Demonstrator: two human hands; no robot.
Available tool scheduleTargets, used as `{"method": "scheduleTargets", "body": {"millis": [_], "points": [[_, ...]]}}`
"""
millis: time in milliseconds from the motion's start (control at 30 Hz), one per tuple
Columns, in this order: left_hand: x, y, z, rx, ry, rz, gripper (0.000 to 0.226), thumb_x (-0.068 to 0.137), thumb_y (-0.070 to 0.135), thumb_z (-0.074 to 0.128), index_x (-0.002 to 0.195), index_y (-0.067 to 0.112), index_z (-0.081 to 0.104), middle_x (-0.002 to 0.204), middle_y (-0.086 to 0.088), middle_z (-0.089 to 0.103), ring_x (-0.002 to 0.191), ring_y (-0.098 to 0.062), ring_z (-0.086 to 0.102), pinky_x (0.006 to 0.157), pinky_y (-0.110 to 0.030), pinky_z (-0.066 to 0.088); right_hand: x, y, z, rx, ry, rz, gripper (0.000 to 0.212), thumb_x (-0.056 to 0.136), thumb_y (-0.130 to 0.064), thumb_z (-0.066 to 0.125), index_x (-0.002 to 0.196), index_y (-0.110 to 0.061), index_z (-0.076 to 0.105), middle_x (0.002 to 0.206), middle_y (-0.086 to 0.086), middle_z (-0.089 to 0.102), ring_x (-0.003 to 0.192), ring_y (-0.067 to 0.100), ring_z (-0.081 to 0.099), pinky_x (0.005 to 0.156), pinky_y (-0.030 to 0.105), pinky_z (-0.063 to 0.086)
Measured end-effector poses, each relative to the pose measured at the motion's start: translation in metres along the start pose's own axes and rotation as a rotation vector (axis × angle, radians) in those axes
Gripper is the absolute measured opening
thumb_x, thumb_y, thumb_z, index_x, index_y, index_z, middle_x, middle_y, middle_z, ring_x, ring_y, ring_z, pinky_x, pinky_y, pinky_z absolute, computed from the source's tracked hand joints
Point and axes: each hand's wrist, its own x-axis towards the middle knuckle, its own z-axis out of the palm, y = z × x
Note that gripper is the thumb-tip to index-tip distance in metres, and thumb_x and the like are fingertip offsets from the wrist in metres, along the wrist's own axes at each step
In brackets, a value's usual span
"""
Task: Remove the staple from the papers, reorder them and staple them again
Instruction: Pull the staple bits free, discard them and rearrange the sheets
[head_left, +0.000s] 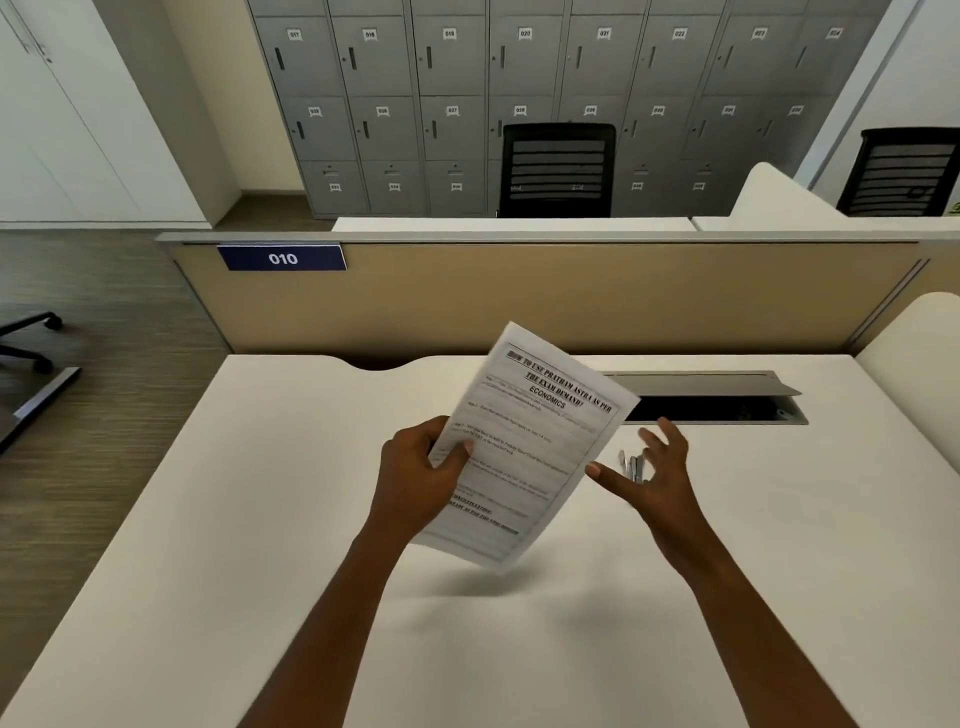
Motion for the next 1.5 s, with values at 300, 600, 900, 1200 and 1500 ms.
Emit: {"method": "scheduleTargets", "body": {"millis": [300,600,900,1200,1500], "points": [[-0.01,0.007,-0.011,-0.484,0.051,-0.158,0.018,0.092,0.016,0.073,0.11,0.017,0.076,0.101,-0.004,0.081,0.091,-0.027,0.078,0.08,-0.046,0.064,0.0,-0.031,0.017,0.318,-0.244,-0.176,0.042,0.083,-0.01,0.07,0.125,-0.006,0.061,0.123,0.012,0.071,0.117,0.031,0.065,0.098,0.047,0.052],[-0.022,-0.019,0.0,-0.511,0.013,-0.199,0.019,0.092,0.009,0.073,0.109,0.017,0.076,0.103,0.0,0.081,0.095,-0.022,0.077,0.081,-0.035,0.063,-0.002,-0.027,0.031,0.173,-0.139,-0.286,0.026,0.091,0.0,0.067,0.114,-0.012,0.07,0.111,0.003,0.076,0.105,0.021,0.071,0.088,0.032,0.057],[-0.042,-0.061,0.036,-0.542,0.059,-0.356,0.017,0.092,0.005,0.073,0.107,0.013,0.075,0.101,-0.001,0.081,0.095,-0.021,0.077,0.084,-0.038,0.063,-0.01,0.025,0.049,0.169,-0.026,-0.215,0.021,0.091,0.002,0.065,0.101,-0.015,0.071,0.095,-0.006,0.078,0.09,0.01,0.073,0.075,0.019,0.056],[-0.045,-0.066,0.046,-0.534,0.091,-0.334,0.018,0.091,0.004,0.074,0.103,0.016,0.075,0.099,0.001,0.081,0.094,-0.019,0.077,0.075,-0.027,0.062,-0.011,0.044,0.054,0.146,-0.025,-0.215,0.025,0.092,0.002,0.065,0.109,-0.016,0.071,0.103,0.0,0.077,0.099,0.017,0.072,0.082,0.026,0.059],[-0.046,-0.069,0.047,-0.539,0.057,-0.319,0.026,0.091,0.003,0.073,0.11,0.021,0.072,0.105,0.0,0.079,0.102,-0.024,0.075,0.083,-0.037,0.064,-0.008,0.047,0.057,0.147,-0.04,-0.203,0.024,0.094,-0.001,0.064,0.113,-0.014,0.07,0.106,0.003,0.076,0.101,0.019,0.072,0.084,0.031,0.06]]}}
